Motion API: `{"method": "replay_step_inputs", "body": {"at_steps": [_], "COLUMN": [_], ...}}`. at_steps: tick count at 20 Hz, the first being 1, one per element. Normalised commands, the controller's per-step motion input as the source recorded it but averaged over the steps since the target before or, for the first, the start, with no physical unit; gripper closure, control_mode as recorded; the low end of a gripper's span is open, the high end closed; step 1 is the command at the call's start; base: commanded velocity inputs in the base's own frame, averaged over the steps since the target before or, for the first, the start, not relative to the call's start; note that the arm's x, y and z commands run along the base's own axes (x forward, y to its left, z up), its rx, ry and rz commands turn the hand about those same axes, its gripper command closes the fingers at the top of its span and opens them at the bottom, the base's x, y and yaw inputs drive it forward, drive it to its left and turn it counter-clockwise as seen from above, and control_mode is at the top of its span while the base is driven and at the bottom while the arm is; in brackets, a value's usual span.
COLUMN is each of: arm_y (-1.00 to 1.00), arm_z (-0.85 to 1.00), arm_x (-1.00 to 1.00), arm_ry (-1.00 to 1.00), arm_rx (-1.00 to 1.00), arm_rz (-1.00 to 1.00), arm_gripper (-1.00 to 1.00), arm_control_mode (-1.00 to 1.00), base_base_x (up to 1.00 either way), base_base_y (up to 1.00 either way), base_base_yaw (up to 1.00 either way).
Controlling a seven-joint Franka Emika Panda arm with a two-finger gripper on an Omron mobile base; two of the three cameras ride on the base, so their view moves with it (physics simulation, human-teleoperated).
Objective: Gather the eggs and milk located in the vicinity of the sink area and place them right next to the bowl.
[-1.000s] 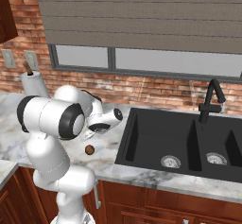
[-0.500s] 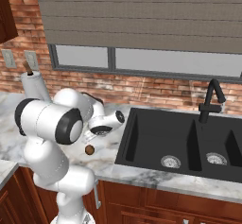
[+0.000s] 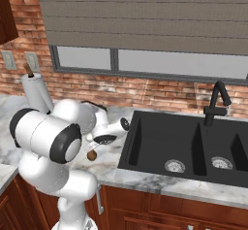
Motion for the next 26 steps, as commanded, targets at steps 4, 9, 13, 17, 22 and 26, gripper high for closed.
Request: {"method": "replay_step_inputs", "body": {"at_steps": [4, 9, 13, 17, 22, 26], "arm_y": [-0.19, -0.16, -0.09, -0.02, 0.0, 0.0], "arm_z": [0.21, 0.33, 0.27, 0.35, 0.27, 0.13], "arm_x": [-0.17, -0.02, -0.01, -0.14, -0.47, -0.56], "arm_ry": [0.0, 0.0, 0.0, 0.0, 0.0, 0.0], "arm_rx": [0.0, 0.0, 0.0, 0.0, 0.0, 0.0], "arm_rz": [0.0, 0.0, 0.0, 0.0, -0.01, -0.08], "arm_gripper": [-1.0, -1.0, -1.0, -1.0, -1.0, -1.0], "arm_control_mode": [-1.0, -1.0, -1.0, -1.0, -1.0, -1.0], "base_base_x": [0.0, 0.0, 0.0, 0.0, 0.0, 0.0], "base_base_y": [0.0, 0.0, 0.0, 0.0, 0.0, 0.0], "base_base_yaw": [0.0, 0.0, 0.0, 0.0, 0.0, 0.0]}}
